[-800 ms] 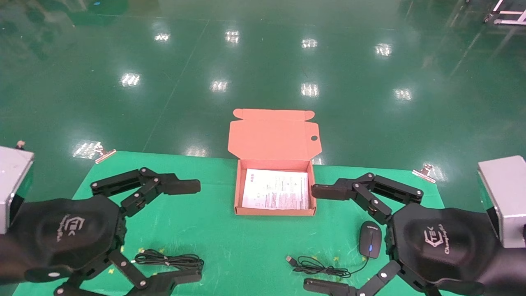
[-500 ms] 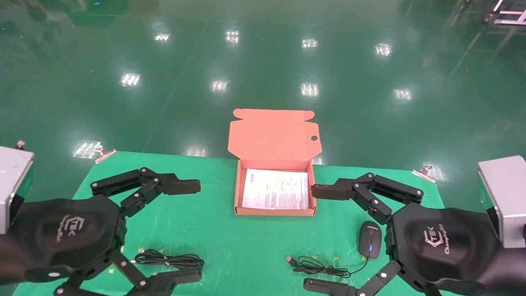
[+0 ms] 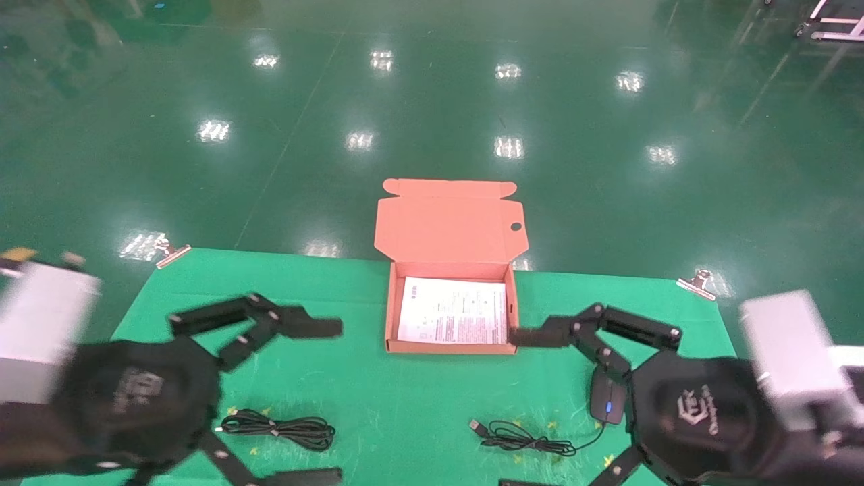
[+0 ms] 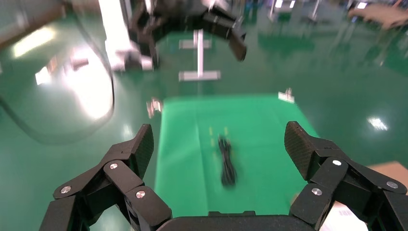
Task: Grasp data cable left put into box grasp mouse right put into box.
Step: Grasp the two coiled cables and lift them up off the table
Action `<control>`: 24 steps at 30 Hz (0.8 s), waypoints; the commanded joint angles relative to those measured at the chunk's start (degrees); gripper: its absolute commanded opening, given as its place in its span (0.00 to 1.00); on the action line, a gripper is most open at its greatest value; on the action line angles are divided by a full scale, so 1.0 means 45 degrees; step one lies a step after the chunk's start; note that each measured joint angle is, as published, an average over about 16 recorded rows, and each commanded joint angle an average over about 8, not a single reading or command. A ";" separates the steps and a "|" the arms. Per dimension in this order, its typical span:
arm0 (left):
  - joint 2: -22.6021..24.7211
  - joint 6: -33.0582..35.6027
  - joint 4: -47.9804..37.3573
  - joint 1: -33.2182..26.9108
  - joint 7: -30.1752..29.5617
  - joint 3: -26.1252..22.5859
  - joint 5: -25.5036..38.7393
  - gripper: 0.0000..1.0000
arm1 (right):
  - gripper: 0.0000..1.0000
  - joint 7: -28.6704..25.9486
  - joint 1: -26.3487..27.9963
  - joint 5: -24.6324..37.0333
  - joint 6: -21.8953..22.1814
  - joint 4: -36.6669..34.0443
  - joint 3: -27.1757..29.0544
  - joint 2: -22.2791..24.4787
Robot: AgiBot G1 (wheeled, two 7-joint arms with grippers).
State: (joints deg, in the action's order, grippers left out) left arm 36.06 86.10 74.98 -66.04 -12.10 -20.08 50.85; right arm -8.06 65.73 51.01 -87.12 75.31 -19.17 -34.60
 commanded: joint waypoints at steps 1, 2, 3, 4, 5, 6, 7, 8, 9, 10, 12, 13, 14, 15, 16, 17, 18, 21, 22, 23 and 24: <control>0.0037 0.0005 0.0094 -0.0229 -0.0072 -0.0241 0.0529 1.00 | 1.00 0.0139 0.0225 0.0581 -0.0088 0.0150 -0.0158 0.0069; 0.0100 0.0037 0.0132 -0.0471 -0.0213 -0.0440 0.0943 1.00 | 1.00 0.0294 0.0458 0.0967 -0.0186 0.0191 -0.0317 0.0042; 0.0167 0.0080 0.0172 -0.0730 -0.0355 -0.0649 0.1383 1.00 | 1.00 0.0453 0.0703 0.1361 -0.0284 0.0227 -0.0497 0.0002; 0.0245 0.0127 0.0208 -0.0996 -0.0495 -0.0858 0.1821 1.00 | 1.00 0.0612 0.0948 0.1719 -0.0372 0.0249 -0.0682 -0.0057; 0.0338 0.0180 0.0236 -0.1280 -0.0640 -0.1078 0.2274 1.00 | 1.00 0.0806 0.1220 0.2113 -0.0461 0.0279 -0.0901 -0.0119; 0.0441 0.0239 0.0264 -0.1570 -0.0771 -0.1300 0.2728 1.00 | 1.00 0.1015 0.1499 0.2519 -0.0539 0.0304 -0.1150 -0.0194; 0.0557 0.0297 0.0285 -0.1848 -0.0866 -0.1509 0.3153 1.00 | 1.00 0.1218 0.1767 0.2912 -0.0593 0.0324 -0.1419 -0.0275; 0.0683 0.0358 0.0295 -0.2120 -0.0948 -0.1725 0.3571 1.00 | 1.00 0.1418 0.2047 0.3327 -0.0631 0.0348 -0.1729 -0.0359; 0.0807 0.0421 0.0303 -0.2377 -0.1016 -0.1944 0.3984 1.00 | 1.00 0.1627 0.2331 0.3768 -0.0660 0.0379 -0.2067 -0.0445; 0.0930 0.0474 0.0314 -0.2612 -0.1061 -0.2161 0.4383 1.00 | 1.00 0.1837 0.2608 0.4206 -0.0675 0.0406 -0.2421 -0.0540; 0.1188 0.0563 0.0328 -0.3037 -0.1115 -0.2616 0.5160 1.00 | 1.00 0.2251 0.3168 0.5115 -0.0679 0.0457 -0.3189 -0.0745; 0.1313 0.0596 0.0337 -0.3216 -0.1115 -0.2846 0.5531 1.00 | 1.00 0.2448 0.3425 0.5575 -0.0662 0.0477 -0.3574 -0.0854; 0.1441 0.0617 0.0343 -0.3384 -0.1113 -0.3084 0.5904 1.00 | 1.00 0.2614 0.3669 0.6022 -0.0636 0.0488 -0.3956 -0.0970; 0.1568 0.0630 0.0350 -0.3537 -0.1104 -0.3326 0.6277 1.00 | 1.00 0.2762 0.3897 0.6463 -0.0604 0.0502 -0.4323 -0.1085; 0.1692 0.0634 0.0363 -0.3674 -0.1078 -0.3570 0.6657 1.00 | 1.00 0.2912 0.4099 0.6909 -0.0567 0.0517 -0.4671 -0.1203; 0.1824 0.0623 0.0370 -0.3800 -0.1052 -0.3820 0.7044 1.00 | 1.00 0.3037 0.4278 0.7343 -0.0520 0.0525 -0.5004 -0.1330; 0.1955 0.0604 0.0373 -0.3906 -0.1032 -0.4064 0.7422 1.00 | 1.00 0.3148 0.4435 0.7764 -0.0470 0.0536 -0.5317 -0.1455; 0.2355 0.0465 0.0409 -0.4139 -0.0923 -0.4804 0.8693 1.00 | 1.00 0.3418 0.4753 0.8950 -0.0294 0.0557 -0.6118 -0.1819; 0.2491 0.0398 0.0423 -0.4172 -0.0894 -0.5043 0.9129 1.00 | 1.00 0.3483 0.4807 0.9298 -0.0238 0.0564 -0.6342 -0.1928; 0.2635 0.0309 0.0435 -0.4189 -0.0867 -0.5280 0.9591 1.00 | 1.00 0.3539 0.4840 0.9630 -0.0173 0.0565 -0.6551 -0.2033; 0.2774 0.0205 0.0436 -0.4177 -0.0868 -0.5498 1.0025 1.00 | 1.00 0.3563 0.4849 0.9924 -0.0100 0.0564 -0.6733 -0.2124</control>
State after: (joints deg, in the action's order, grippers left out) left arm 48.34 86.59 76.89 -84.16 -16.46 -44.35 95.77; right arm 7.53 86.83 94.81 -87.42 77.81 -48.78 -43.83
